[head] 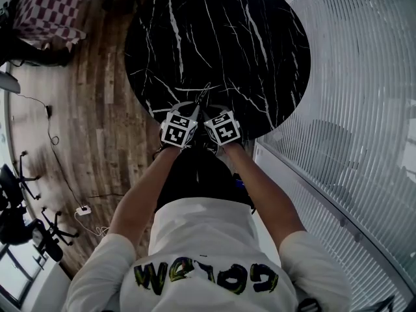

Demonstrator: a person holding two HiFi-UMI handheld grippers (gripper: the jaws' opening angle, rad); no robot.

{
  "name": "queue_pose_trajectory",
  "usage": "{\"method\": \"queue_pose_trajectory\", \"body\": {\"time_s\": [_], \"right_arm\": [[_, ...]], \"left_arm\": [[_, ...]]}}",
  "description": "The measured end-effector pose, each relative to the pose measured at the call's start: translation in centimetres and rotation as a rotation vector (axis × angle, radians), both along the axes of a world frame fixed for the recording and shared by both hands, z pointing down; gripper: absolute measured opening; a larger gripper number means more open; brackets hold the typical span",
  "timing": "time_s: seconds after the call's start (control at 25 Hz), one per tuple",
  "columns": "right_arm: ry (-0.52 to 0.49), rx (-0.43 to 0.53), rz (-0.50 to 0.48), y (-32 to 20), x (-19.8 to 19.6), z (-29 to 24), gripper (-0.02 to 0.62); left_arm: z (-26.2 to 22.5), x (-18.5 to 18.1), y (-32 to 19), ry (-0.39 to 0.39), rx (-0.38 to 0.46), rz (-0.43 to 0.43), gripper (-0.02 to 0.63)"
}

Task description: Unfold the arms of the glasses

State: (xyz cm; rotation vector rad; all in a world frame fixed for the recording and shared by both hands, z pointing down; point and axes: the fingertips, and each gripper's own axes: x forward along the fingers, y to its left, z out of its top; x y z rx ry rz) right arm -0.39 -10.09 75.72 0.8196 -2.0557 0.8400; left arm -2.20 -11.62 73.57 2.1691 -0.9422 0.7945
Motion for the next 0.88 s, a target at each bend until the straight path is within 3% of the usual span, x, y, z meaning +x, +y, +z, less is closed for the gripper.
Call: {"method": "queue_pose_trajectory", "body": {"time_s": [0.88], "right_arm": [[0.007,0.007,0.028,0.2,1.5,-0.2,0.015]], "left_arm": [[0.3,-0.7,0.3,-0.051,0.018,-0.024,0.006]]}}
